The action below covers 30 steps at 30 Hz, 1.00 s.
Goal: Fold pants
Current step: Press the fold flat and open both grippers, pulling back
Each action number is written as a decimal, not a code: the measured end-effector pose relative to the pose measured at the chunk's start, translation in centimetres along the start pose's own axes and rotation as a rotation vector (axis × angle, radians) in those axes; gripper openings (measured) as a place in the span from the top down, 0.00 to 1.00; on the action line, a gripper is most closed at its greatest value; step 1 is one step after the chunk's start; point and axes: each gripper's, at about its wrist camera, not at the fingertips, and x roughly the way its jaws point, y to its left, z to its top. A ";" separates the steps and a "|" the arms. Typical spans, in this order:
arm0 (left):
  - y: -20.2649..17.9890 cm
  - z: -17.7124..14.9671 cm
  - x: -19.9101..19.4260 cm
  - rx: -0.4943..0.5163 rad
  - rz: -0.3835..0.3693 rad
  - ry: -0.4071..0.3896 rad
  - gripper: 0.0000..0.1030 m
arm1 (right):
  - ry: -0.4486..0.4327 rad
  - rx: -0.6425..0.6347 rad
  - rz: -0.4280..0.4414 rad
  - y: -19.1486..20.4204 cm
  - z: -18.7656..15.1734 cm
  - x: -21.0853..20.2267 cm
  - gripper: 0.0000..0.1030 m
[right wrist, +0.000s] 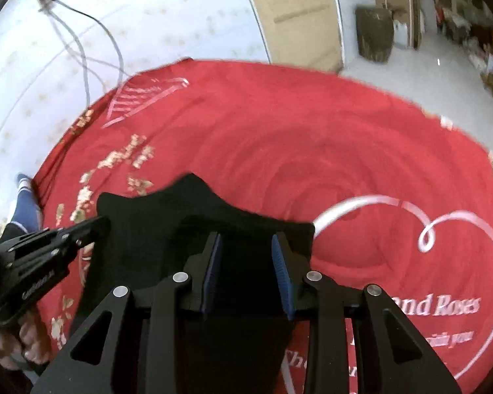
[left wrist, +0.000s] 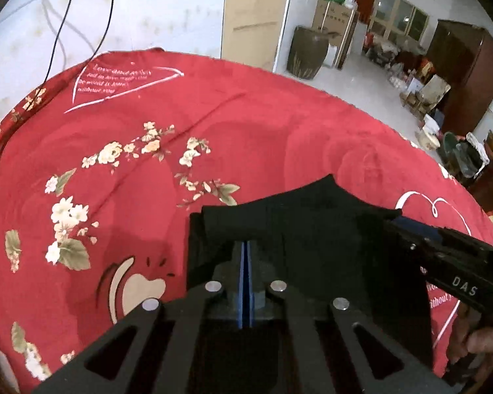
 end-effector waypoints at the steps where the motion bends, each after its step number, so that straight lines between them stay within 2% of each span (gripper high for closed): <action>1: 0.0 -0.2 -0.1 -0.003 0.001 -0.009 0.97 | 0.002 -0.007 -0.004 0.1 0.0 0.0 0.70; 5: -0.4 -0.7 -0.9 0.002 0.019 -0.009 0.96 | 0.000 -0.036 -0.025 0.5 0.0 -0.2 0.69; 11: -1.0 -3.0 -4.3 0.032 0.014 0.002 0.96 | -0.001 0.023 -0.017 1.3 -1.1 -3.1 0.69; 18: -2.2 -7.9 -6.5 0.027 -0.018 0.077 0.96 | 0.111 0.043 -0.009 4.2 -6.1 -6.3 0.69; 20: -2.6 -8.6 -6.9 0.029 -0.019 0.078 0.92 | 0.146 0.043 -0.012 4.8 -7.7 -6.5 0.69; 23: -2.4 -9.1 -6.8 0.006 -0.025 0.093 0.91 | 0.204 0.018 -0.030 5.2 -9.8 -5.8 0.69; 30: -2.4 -9.3 -7.3 0.005 -0.027 0.091 0.89 | 0.196 -0.019 -0.050 6.0 -9.8 -5.7 0.63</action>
